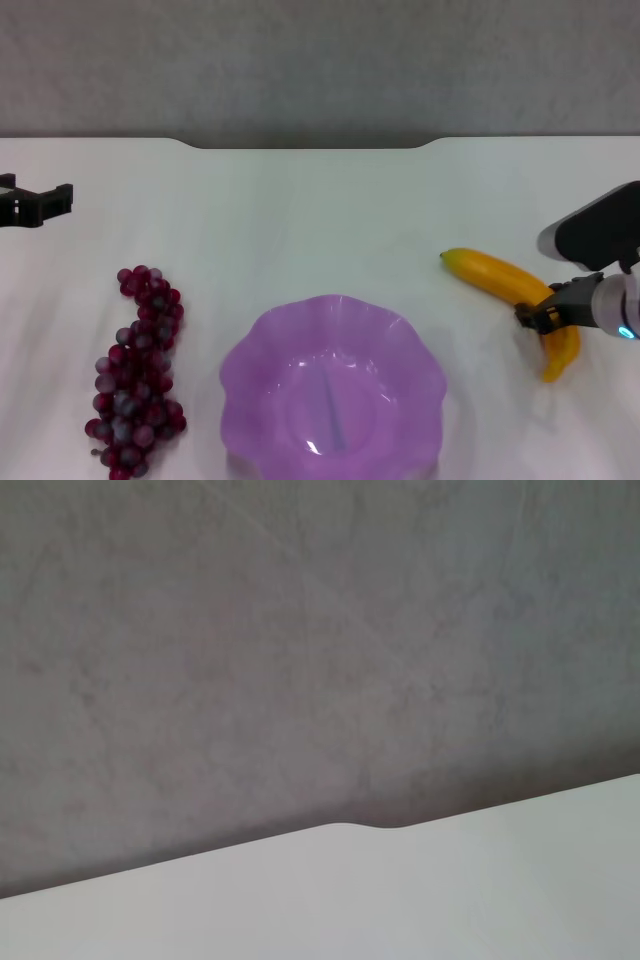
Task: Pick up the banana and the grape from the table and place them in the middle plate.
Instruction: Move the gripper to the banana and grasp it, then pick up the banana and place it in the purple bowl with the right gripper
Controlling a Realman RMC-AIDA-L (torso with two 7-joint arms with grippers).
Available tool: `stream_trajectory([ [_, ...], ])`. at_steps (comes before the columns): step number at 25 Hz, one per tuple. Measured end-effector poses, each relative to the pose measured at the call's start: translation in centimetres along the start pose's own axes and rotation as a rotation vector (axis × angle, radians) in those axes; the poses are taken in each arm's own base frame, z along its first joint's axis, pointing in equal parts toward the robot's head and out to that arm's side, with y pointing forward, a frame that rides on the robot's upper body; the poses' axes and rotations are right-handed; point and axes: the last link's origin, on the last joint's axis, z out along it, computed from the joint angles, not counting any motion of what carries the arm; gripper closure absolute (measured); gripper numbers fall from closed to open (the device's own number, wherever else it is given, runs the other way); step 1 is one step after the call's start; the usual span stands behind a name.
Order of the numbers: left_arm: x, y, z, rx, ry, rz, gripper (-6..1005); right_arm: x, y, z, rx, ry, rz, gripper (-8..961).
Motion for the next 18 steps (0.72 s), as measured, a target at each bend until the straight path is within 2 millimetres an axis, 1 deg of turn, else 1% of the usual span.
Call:
stream_trajectory([
  [4, -0.1, -0.1, 0.0, 0.008, -0.007, 0.007, 258, 0.0, -0.5, -0.1, 0.008, -0.007, 0.024, 303],
  [7, -0.1, -0.1, 0.0, 0.01, -0.009, 0.011, 258, -0.2, -0.7, -0.2, 0.012, -0.014, 0.037, 369],
  [10, -0.2, -0.1, 0.0, 0.008, -0.014, 0.011, 259, -0.7, -0.6, -0.7, 0.002, -0.031, 0.037, 435],
  [11, -0.2, -0.1, 0.0, 0.008, -0.016, 0.01, 259, -1.0, -0.4, -1.1, -0.004, -0.044, 0.037, 433],
  [13, -0.2, -0.2, 0.0, 0.008, -0.015, 0.011, 259, -1.6, -0.5, -2.4, -0.008, -0.082, 0.039, 429],
  [16, -0.1, -0.1, -0.1, 0.009, -0.012, 0.013, 259, -3.0, -0.9, -5.7, 0.005, -0.159, 0.024, 423],
  [18, 0.0, -0.1, -0.1, 0.008, -0.011, 0.013, 259, -4.0, -0.9, -8.1, 0.011, -0.204, 0.0, 420],
])
